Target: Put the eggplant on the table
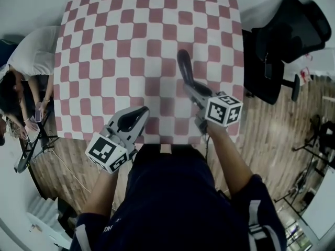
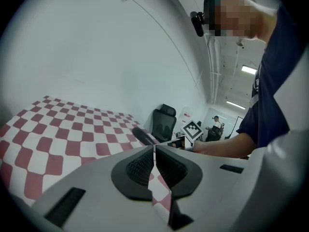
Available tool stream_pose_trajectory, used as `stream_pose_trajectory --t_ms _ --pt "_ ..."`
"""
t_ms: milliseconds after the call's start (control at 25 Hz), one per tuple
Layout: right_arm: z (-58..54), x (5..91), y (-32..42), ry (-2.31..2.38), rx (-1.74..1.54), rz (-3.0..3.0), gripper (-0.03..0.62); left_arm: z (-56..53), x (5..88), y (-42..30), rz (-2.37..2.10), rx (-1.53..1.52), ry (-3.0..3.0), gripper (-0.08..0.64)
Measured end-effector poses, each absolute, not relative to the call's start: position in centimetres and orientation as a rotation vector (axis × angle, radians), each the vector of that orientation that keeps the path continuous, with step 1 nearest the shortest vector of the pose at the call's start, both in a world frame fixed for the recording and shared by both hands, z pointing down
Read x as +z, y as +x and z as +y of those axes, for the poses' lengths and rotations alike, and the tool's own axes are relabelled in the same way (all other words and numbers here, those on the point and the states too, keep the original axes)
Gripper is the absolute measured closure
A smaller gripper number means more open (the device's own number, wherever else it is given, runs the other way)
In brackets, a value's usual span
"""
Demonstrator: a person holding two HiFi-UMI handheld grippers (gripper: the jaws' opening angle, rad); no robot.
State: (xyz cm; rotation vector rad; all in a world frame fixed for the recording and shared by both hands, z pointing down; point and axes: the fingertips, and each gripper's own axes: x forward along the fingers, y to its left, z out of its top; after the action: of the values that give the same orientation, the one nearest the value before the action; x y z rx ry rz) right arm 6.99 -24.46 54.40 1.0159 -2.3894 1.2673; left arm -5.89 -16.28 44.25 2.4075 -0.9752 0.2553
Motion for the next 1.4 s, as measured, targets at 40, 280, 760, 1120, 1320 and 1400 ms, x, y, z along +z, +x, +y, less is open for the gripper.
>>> stream_pose_trajectory --t_ms 40,280,760,1120,1320,1400 --pt "-25.1 55.0 6.9 1.012 1.269 -2.384 0.465 -16.5 44.4 -5.9 -0.982 0.258 2.401 0.525" --pt "-27.1 59.0 6.0 0.984 1.27 -2.331 0.465 -16.9 45.7 -6.2 -1.015 0.265 2.347 0.525" --pt "-27.5 64.9 3.2 0.914 1.179 -2.187 0.465 -17.2 48.3 -6.7 -1.003 0.259 2.288 0.525" --pt "-26.9 67.0 2.6 0.899 1.116 -2.092 0.459 -17.5 48.7 -7.7 -0.994 0.25 2.273 0.525" --pt "-26.8 67.2 2.5 0.902 1.094 -2.086 0.42 -17.7 48.5 -8.0 -0.983 0.243 2.285 0.525" --pt "-26.6 67.1 2.4 0.9 1.092 -2.085 0.395 -17.8 48.2 -8.1 -0.978 0.241 2.293 0.525"
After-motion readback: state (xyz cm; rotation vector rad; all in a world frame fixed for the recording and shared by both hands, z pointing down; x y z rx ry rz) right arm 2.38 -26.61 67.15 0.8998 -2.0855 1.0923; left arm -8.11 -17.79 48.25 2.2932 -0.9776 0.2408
